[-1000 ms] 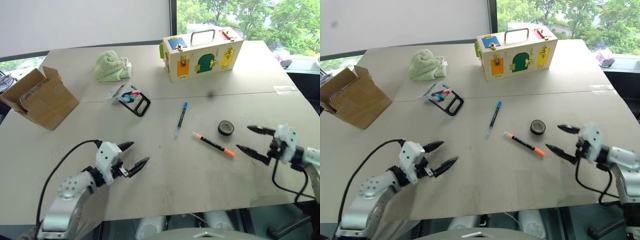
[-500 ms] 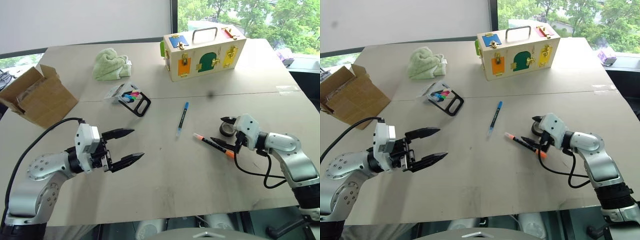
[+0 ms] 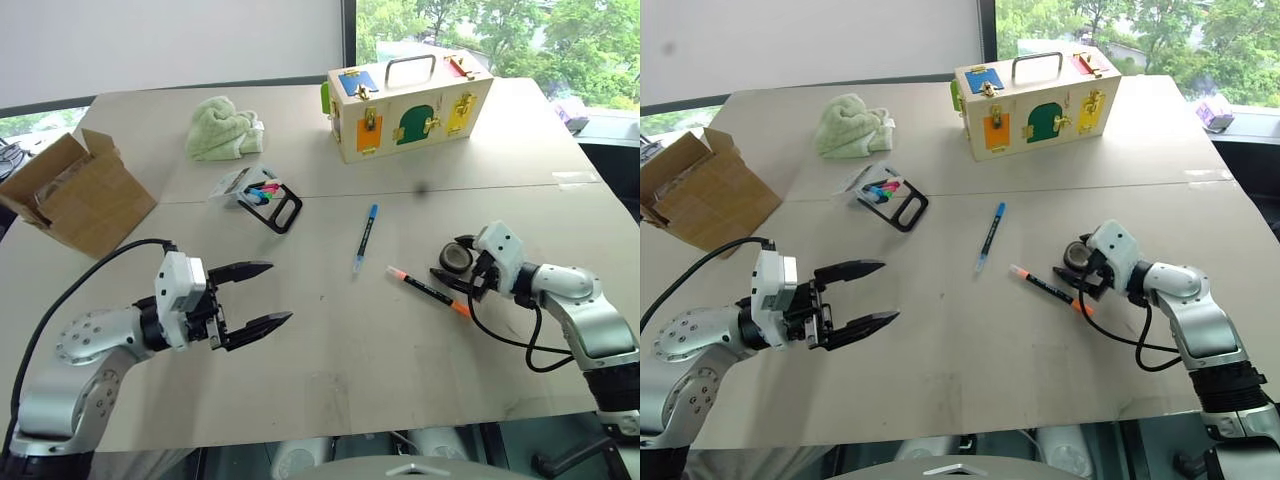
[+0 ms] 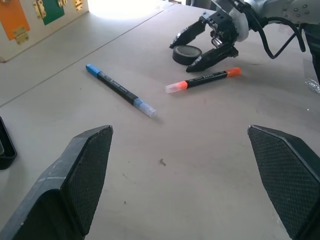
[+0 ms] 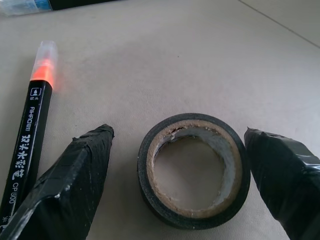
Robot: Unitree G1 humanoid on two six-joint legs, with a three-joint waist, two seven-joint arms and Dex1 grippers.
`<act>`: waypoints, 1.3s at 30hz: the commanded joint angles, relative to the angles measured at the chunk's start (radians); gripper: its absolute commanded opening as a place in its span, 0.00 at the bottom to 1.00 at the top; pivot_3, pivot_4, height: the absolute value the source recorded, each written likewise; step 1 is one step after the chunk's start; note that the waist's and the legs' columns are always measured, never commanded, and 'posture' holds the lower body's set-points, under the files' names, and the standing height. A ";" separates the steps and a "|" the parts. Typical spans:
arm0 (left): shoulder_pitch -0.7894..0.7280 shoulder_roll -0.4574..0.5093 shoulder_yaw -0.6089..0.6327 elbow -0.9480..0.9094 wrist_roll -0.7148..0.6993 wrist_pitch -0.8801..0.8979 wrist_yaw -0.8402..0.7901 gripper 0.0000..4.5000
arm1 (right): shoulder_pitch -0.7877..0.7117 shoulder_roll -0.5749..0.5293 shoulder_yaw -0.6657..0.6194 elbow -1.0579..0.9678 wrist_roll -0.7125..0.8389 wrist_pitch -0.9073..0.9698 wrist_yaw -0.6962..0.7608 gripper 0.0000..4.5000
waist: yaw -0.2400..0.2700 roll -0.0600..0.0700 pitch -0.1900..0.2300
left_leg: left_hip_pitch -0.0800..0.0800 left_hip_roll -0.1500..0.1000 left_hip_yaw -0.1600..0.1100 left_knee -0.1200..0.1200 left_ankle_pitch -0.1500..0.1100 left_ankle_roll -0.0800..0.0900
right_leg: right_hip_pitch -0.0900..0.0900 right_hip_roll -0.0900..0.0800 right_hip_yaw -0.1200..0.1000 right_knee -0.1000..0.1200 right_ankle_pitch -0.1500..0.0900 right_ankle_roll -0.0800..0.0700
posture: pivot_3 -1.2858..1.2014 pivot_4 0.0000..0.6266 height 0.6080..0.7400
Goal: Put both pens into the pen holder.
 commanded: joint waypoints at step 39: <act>-0.107 -0.014 -0.057 0.007 0.018 -0.012 -0.058 1.00 | -0.073 -0.025 -0.394 0.259 0.068 -0.139 -0.300 0.81 | -0.005 0.000 0.000 | 0.001 0.000 0.003 0.002 0.000 0.001 | 0.000 0.001 0.002 0.004 0.000 0.000 | 0.52 0.24 1.00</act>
